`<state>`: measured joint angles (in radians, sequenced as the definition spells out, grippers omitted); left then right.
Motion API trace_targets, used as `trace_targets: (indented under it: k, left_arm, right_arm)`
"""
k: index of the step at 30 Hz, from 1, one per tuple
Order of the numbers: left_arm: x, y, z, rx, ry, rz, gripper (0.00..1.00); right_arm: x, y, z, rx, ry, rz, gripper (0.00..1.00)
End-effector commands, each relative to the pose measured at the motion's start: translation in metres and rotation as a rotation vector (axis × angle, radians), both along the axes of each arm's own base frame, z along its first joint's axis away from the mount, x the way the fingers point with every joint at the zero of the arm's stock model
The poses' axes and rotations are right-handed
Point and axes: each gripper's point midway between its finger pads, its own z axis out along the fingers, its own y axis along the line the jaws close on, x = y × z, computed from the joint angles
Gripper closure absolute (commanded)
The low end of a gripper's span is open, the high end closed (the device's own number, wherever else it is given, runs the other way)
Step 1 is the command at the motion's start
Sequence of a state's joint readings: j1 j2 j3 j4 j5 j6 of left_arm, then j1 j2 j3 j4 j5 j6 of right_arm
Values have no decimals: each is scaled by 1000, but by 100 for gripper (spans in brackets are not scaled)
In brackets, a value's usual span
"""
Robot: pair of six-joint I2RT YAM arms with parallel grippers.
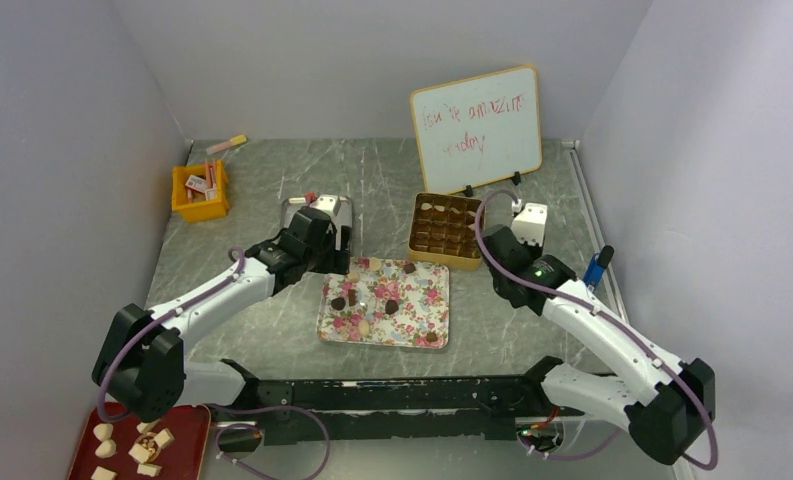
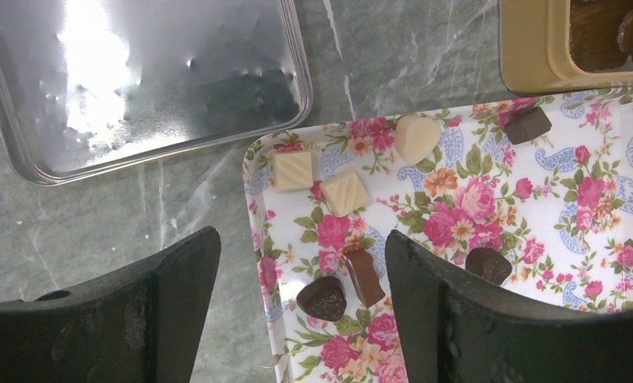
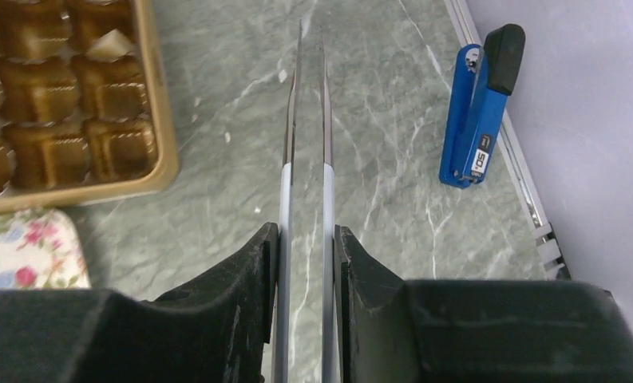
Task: Pack the chocolate
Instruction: Adjust the clamp at the center of the board.
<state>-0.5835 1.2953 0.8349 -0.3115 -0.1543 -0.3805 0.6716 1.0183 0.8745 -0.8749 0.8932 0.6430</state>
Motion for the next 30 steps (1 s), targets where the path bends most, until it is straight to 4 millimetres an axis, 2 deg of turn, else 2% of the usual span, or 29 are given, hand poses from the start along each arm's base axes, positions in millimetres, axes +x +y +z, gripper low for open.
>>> trace_targets:
  k: [1,5,11,21,30]
  left_arm:
    - [9,-10,18,-27,-49,-30,20]
    - [10,-12,18,-36,-48,-30,20]
    - [11,-14,16,-44,-45,-26,20]
    - [13,-17,6,-45,-32,-26,20]
    - [15,-21,-7,-58,-12,-26,20]
  right_arm:
    - [52,6,15,81,-152,84,100]
    - [73,3,-7,116,-135,124,100]
    - [85,10,-49,161,-49,124,100]
    - [74,2,-120,142,199,21,100]
    - [67,-6,-129,115,280,-26,100]
